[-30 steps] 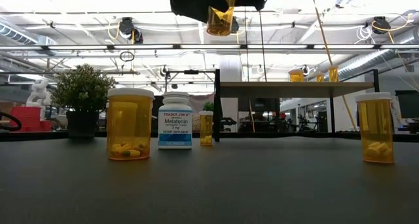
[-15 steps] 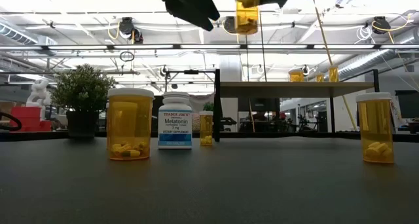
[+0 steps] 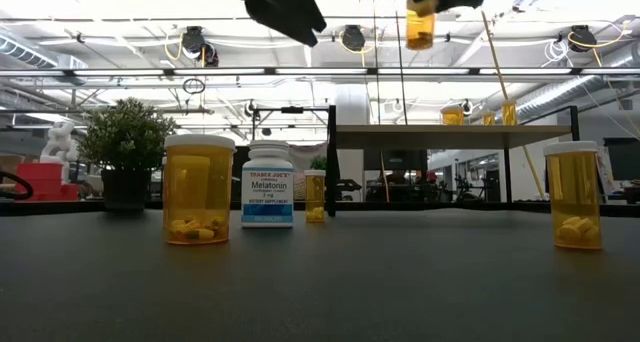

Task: Pick and place medicine bottles onto shelf by color
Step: Put the large orange pill bottle on the shelf

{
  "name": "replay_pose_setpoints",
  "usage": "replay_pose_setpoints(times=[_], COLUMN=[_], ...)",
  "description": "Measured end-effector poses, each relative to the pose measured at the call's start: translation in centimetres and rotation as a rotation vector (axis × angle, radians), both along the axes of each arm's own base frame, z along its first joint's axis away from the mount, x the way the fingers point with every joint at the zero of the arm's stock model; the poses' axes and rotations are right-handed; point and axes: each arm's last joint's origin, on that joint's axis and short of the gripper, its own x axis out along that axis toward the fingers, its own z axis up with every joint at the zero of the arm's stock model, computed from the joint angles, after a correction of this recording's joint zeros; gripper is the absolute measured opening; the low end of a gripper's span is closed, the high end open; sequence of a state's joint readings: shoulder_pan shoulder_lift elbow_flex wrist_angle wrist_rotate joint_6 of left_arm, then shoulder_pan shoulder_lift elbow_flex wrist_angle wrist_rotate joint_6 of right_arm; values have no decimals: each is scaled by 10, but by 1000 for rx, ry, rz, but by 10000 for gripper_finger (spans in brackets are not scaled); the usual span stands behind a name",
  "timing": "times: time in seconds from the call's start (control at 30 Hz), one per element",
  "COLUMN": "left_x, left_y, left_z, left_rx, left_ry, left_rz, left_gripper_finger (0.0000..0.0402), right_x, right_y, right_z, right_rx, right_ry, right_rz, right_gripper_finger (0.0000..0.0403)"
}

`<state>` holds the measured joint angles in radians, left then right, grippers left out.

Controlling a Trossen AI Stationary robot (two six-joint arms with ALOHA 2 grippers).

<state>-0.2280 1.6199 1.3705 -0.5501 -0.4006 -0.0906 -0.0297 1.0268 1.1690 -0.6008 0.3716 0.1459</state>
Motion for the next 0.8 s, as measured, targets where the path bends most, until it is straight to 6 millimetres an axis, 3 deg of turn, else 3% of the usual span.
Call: replay_pose_setpoints(times=[0.33,0.8], left_x=[4,5], left_y=[-9,-10], left_z=[6,7], left_rx=[-25,-33], left_ry=[-81,-95], left_rz=[-38,-38], left_gripper_finger=[335,335], right_x=[-35,-58], right_y=[-40,-82], right_z=[5,-3], right_rx=[-6,10], right_ry=[34,102], right_rz=[-225,-495], right_gripper_finger=[217,217])
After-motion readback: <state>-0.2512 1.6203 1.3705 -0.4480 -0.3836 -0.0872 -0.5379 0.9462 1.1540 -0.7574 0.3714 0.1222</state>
